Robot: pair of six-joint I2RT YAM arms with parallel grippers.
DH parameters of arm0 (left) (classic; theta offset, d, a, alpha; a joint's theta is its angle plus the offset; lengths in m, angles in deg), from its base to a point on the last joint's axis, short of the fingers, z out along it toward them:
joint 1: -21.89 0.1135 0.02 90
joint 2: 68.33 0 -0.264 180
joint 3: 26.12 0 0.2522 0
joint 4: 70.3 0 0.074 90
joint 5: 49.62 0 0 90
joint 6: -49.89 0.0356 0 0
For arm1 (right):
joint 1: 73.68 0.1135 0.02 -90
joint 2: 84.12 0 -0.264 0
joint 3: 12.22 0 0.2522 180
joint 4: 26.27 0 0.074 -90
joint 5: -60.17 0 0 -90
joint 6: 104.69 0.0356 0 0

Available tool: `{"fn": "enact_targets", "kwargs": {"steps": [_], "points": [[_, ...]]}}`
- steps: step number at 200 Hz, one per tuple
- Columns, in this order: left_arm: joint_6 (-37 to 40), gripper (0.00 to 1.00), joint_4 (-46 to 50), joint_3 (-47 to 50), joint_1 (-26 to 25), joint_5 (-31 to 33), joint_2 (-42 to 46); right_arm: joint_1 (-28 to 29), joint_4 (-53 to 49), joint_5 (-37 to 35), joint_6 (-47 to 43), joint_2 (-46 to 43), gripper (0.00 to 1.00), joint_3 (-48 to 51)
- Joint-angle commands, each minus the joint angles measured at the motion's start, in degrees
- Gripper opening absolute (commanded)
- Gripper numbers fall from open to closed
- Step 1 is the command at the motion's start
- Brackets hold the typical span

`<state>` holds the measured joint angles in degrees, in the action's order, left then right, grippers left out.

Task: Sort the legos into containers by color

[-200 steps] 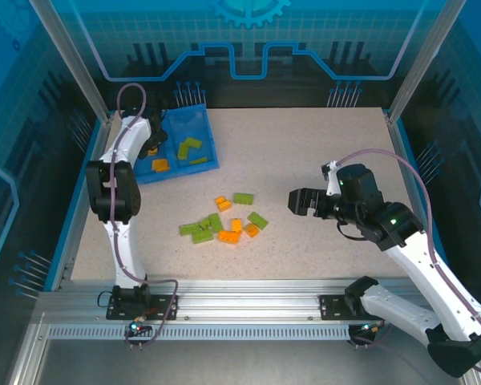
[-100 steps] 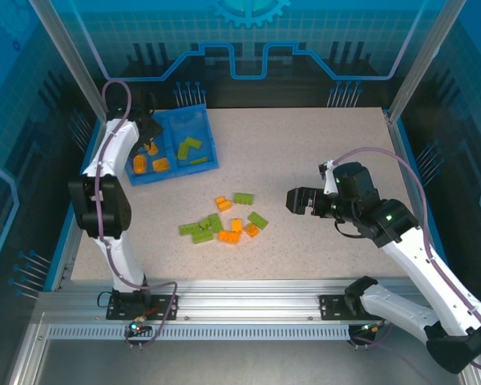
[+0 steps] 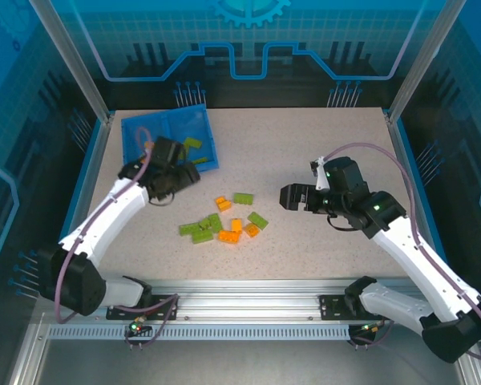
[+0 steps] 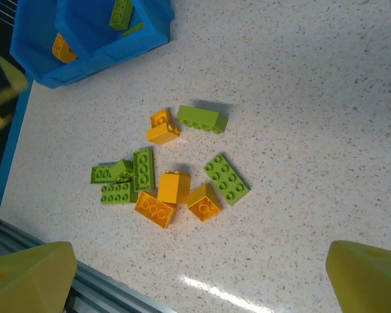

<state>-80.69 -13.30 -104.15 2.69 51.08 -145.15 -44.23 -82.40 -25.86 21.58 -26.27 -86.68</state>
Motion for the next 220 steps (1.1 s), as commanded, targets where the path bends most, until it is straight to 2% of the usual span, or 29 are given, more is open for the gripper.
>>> {"fn": "enact_targets", "kwargs": {"steps": [1,37,84,114,160,220], "points": [[-2.5,0.83,1.6,5.5,-5.6,-1.8,-0.6,-0.5,2.2,2.6,0.4,1.6,1.00,-0.9],[-8.5,0.83,-1.6,9.9,-11.9,-4.3,-4.0,0.1,2.2,2.7,0.6,2.5,1.00,-0.7],[-11.9,0.87,-4.4,9.1,-12.3,-3.4,-10.2,0.3,1.4,1.6,0.8,0.1,1.00,0.4],[-14.9,0.86,-6.1,9.5,-12.2,-1.8,-13.3,0.3,0.7,1.2,1.2,-1.2,1.00,1.2],[-17.6,0.70,-7.9,10.4,-12.0,-1.2,-16.0,0.3,0.5,0.8,1.2,-2.4,1.00,2.0],[-16.5,0.57,-5.7,11.4,-12.0,0.5,-17.1,0.3,0.6,1.0,1.3,-2.3,1.00,2.0]]}}
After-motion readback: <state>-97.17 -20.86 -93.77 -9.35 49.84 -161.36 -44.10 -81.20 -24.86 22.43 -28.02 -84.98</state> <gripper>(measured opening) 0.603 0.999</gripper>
